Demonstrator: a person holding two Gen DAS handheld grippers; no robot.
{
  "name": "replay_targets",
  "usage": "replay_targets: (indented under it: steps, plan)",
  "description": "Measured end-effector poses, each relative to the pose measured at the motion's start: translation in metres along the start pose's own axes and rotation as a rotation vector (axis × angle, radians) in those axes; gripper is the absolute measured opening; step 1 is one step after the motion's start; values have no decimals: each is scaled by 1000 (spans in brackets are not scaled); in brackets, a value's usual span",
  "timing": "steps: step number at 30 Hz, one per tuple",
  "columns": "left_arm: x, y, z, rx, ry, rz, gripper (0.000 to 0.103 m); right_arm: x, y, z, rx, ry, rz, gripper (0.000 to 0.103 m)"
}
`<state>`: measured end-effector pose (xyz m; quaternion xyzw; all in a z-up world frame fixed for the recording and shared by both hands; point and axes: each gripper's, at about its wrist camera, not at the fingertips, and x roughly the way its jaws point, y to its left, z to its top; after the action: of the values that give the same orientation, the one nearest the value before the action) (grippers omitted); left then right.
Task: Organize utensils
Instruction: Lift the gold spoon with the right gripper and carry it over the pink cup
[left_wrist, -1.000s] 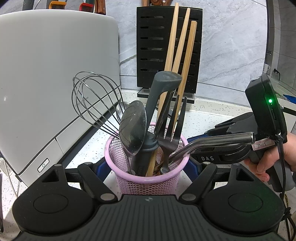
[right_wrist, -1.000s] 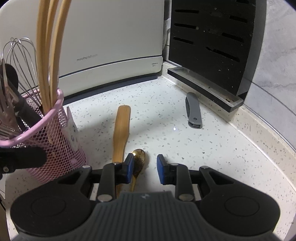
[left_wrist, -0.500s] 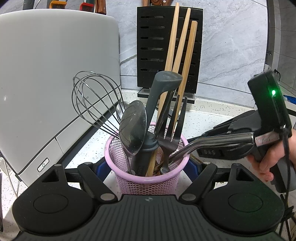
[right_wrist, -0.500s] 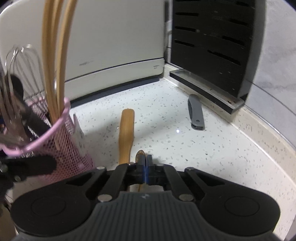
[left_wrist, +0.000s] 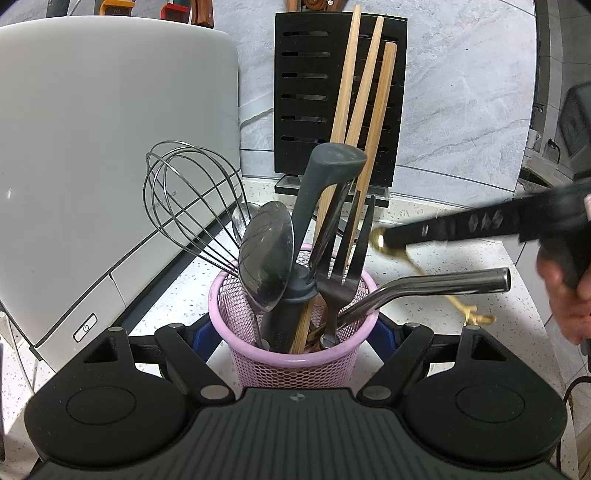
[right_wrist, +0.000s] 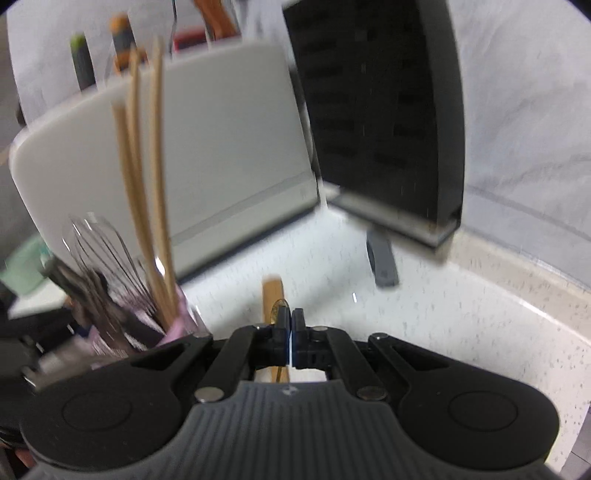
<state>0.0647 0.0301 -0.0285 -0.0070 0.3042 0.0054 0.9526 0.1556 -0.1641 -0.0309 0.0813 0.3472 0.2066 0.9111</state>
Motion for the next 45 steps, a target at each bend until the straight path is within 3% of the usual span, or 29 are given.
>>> replay_targets:
  steps: [7,10,14,17,30,40,45]
  plan:
    - [0,-7,1,11,2,-18,93,-11,0,9,99,-174,-42,0]
    - [0,-12,1,21,2,-31,93,-8,-9,10,214,-222,-55,0]
    - [-1,-14,1,27,3,-40,93,-2,-27,11,410,-268,-4,0]
    - [-1,-13,1,28,3,-43,93,2,-29,13,471,-277,33,0]
    - [0,-11,1,29,5,-50,93,20,-3,6,363,-256,49,0]
    - [1,-10,2,25,9,-58,93,0,6,-7,220,-251,66,0]
    - [1,-10,2,25,9,-59,93,-14,-1,-12,208,-255,91,0]
